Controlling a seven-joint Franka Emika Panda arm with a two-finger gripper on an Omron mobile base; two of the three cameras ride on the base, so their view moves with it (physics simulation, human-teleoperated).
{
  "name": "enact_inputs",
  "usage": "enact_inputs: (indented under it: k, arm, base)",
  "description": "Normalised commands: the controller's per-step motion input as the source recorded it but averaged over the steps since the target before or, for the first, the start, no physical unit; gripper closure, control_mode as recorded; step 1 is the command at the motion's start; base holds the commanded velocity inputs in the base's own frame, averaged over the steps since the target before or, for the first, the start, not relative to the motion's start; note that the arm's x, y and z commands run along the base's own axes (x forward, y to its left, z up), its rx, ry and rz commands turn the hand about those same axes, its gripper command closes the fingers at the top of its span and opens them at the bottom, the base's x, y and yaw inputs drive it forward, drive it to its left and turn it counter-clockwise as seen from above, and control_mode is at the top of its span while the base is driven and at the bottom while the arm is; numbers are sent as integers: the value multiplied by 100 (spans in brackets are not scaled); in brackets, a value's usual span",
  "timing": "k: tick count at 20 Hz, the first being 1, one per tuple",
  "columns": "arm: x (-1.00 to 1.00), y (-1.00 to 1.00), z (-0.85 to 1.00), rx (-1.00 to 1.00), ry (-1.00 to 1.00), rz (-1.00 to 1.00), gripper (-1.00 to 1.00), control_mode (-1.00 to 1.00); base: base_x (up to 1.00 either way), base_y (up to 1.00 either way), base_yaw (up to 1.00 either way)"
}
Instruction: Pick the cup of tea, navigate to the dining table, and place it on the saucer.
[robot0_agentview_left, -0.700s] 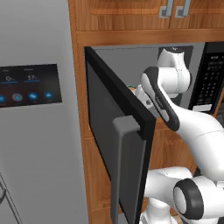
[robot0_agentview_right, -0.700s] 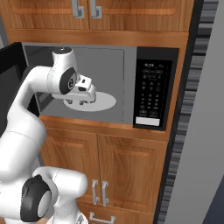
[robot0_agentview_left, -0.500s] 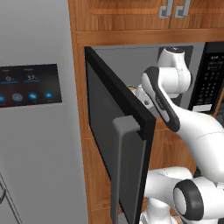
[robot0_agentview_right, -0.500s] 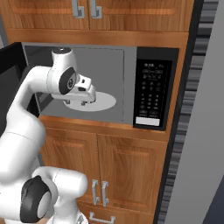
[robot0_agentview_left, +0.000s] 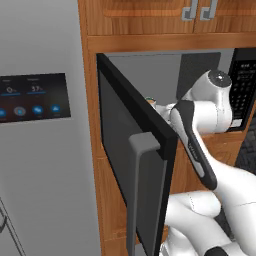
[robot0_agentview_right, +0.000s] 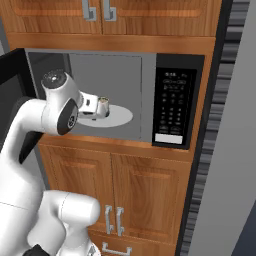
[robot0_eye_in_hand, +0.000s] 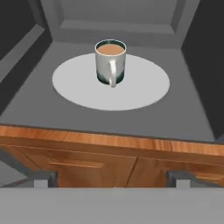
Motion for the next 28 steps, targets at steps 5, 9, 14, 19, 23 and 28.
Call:
enact_inputs:
  k: [5,9,14,19,23,28]
  arm:
    - [7,0,0,1,-23,12,-100,-100]
    - [32,3,0,4,-2,6,-100,-100]
    - [33,6,0,2,0,1,-100,-100]
    - [21,10,0,0,2,0,-100,-100]
    - [19,19,0,0,0,0,-100,-100]
    - [10,2,0,0,0,0,-100,-100]
  base:
    - [0,0,0]
    - [0,0,0]
    - [0,0,0]
    - [0,0,0]
    - [0,0,0]
    - [0,0,0]
